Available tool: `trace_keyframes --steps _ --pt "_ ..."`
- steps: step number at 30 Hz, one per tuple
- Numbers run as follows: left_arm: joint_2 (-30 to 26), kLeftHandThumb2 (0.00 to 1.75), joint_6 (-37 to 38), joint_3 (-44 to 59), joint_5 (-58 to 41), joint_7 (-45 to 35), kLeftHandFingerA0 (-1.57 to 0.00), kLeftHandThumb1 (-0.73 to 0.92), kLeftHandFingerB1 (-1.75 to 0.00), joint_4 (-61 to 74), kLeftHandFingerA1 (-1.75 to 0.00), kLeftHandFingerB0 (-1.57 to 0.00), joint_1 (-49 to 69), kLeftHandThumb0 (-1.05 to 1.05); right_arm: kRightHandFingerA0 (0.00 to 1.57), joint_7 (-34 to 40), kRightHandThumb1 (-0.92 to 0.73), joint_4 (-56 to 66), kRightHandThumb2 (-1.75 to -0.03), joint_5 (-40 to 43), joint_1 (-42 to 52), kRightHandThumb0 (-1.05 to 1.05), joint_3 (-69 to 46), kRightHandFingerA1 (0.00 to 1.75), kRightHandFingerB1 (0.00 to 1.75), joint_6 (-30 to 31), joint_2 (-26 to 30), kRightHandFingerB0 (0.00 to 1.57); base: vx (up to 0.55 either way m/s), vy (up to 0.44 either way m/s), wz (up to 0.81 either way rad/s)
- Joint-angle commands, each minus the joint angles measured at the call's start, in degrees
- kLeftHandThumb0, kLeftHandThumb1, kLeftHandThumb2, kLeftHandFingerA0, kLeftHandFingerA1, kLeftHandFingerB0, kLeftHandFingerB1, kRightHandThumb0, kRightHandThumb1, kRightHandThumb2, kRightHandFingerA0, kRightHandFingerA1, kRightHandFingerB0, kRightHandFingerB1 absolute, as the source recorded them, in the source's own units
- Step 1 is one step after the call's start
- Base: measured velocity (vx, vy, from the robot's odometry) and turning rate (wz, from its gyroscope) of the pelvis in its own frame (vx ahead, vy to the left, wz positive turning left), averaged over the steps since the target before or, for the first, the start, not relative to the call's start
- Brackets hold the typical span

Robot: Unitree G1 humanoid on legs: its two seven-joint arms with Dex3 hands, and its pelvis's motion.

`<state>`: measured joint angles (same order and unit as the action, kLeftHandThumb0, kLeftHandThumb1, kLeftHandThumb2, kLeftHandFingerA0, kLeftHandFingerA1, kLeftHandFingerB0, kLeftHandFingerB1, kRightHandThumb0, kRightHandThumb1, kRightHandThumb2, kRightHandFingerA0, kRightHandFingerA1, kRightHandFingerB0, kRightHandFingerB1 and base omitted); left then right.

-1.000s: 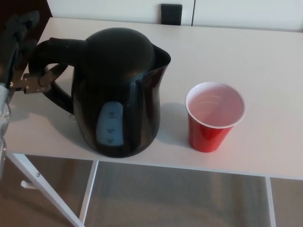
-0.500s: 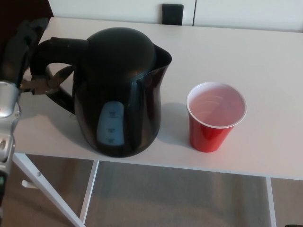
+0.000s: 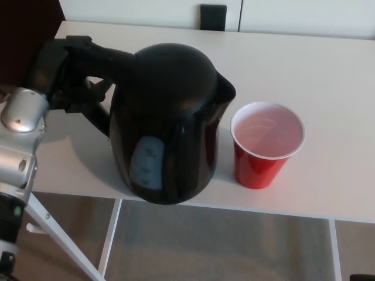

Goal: The robot walk towards a table in front and uses its left hand to pick up the pot from the base and pour water to the cup on the right hand side

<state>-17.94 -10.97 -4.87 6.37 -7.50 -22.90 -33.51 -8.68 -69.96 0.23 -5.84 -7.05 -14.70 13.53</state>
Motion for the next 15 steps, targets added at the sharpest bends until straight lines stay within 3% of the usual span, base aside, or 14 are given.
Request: trace_keyframes --steps 1,3,8,14,15 --pt "-0.1 0.69 0.3 0.8 -0.3 -1.1 -0.87 0.82 -1.24 1.5 -1.53 -0.68 2.0 -0.14 0.85 0.2 -0.44 0.2 -0.61 -1.3 0.0 -0.59 1.0 0.66 0.61 -0.4 0.9 0.53 0.0 0.0 0.0" --pt "0.0 0.69 0.6 1.2 -0.5 -1.1 -0.87 0.82 -1.24 1.6 -1.53 -0.68 2.2 -0.14 0.85 0.1 -0.44 0.3 -0.61 -1.3 0.0 -0.59 1.2 0.66 0.61 -0.5 0.9 0.53 0.0 0.0 0.0" --pt "1.3 0.71 1.2 4.6 -1.8 1.5 -0.98 0.81 -1.03 3.2 -1.41 -0.75 2.8 -0.14 0.88 0.7 -0.43 0.1 -0.58 -1.7 0.0 -0.62 1.9 0.66 0.6 -0.4 1.2 0.57 0.0 0.0 0.0" --pt "2.2 0.7 2.2 6.3 -0.1 4.3 -0.98 0.81 -1.08 2.8 -1.4 -0.74 1.3 -0.16 0.86 0.4 -0.43 0.1 -0.59 -1.3 -0.3 -0.6 1.6 0.67 0.61 -0.1 1.1 0.58 0.0 0.0 0.0" --pt "2.6 0.67 2.3 6.8 -0.1 5.5 -1.03 0.81 -1.02 2.6 -1.37 -0.77 0.8 -0.18 0.87 0.3 -0.44 0.0 -0.56 -1.4 -0.3 -0.64 1.7 0.65 0.59 -0.2 1.2 0.59 0.0 0.0 0.0"
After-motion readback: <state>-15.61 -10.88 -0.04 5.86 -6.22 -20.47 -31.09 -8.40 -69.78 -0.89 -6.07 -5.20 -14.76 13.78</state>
